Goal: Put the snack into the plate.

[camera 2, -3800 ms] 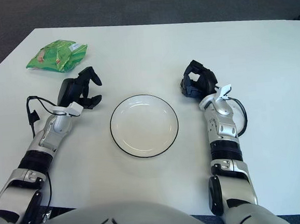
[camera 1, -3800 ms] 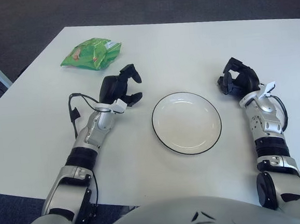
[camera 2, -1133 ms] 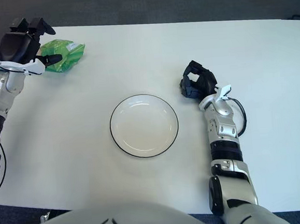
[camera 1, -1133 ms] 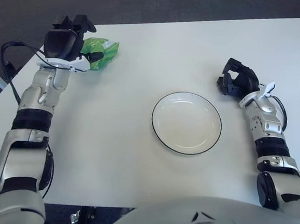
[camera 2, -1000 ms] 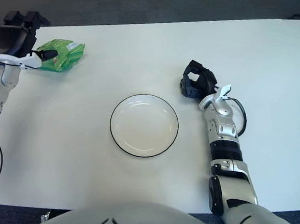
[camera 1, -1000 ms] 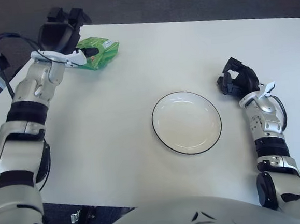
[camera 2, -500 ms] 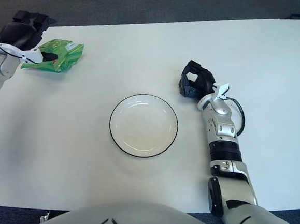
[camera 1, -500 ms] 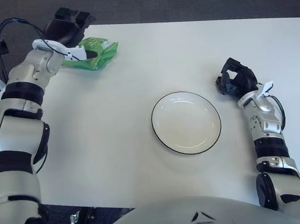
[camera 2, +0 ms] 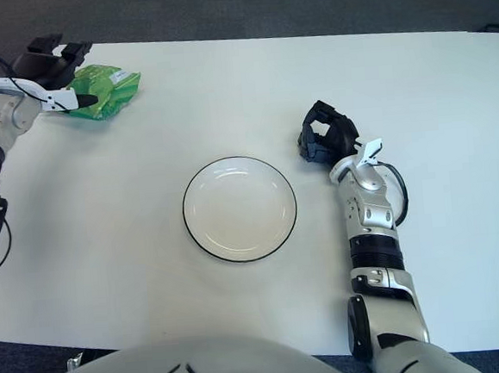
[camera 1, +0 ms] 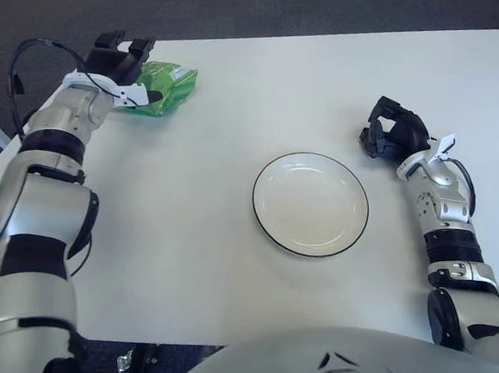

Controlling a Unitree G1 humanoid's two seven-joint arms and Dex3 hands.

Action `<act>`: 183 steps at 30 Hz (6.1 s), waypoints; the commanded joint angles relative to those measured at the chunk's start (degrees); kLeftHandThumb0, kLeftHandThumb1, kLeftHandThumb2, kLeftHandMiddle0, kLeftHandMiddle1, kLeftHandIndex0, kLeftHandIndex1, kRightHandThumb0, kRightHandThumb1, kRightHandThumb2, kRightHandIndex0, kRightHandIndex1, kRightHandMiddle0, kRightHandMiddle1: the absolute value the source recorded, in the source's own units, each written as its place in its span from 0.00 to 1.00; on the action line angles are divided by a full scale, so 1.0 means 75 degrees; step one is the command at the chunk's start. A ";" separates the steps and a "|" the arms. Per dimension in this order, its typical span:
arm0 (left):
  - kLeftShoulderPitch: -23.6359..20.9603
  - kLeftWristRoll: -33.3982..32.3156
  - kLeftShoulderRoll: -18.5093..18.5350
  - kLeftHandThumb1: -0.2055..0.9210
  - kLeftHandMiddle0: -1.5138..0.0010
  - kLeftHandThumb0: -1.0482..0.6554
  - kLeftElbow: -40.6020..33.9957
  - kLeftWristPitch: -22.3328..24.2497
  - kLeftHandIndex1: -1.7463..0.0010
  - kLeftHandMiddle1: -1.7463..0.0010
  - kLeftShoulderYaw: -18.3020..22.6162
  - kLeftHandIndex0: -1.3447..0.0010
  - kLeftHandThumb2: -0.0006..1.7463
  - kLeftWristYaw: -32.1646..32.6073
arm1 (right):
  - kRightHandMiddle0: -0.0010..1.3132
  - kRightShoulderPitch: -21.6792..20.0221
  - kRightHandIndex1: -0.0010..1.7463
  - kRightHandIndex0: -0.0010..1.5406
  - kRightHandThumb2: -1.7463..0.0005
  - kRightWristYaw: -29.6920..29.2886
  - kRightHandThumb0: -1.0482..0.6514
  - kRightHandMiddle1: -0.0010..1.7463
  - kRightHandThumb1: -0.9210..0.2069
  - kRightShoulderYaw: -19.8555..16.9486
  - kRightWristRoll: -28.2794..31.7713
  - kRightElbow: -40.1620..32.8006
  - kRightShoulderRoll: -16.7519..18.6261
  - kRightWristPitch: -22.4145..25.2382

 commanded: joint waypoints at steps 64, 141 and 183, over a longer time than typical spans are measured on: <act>0.3470 -0.2778 -0.0064 1.00 0.86 0.08 -0.4057 -0.0671 0.48 0.57 0.1708 1.00 0.65 -0.2452 | 0.45 0.0518 1.00 0.85 0.26 -0.0199 0.34 1.00 0.51 0.0354 -0.0334 -0.0240 0.0009 0.0767; 0.2868 -0.1234 0.0731 0.88 0.95 0.29 -0.6824 -0.0759 0.40 0.61 0.2137 1.00 0.47 -0.2297 | 0.45 0.0456 1.00 0.86 0.27 -0.0237 0.34 1.00 0.51 0.0648 -0.0636 -0.0027 -0.0066 0.0523; -0.1313 0.4503 0.0179 0.90 1.00 0.01 -0.0283 -0.1778 1.00 1.00 -0.3449 1.00 0.27 0.3656 | 0.45 0.0631 1.00 0.86 0.27 -0.0223 0.34 1.00 0.51 0.0555 -0.0520 -0.0517 -0.0020 0.1001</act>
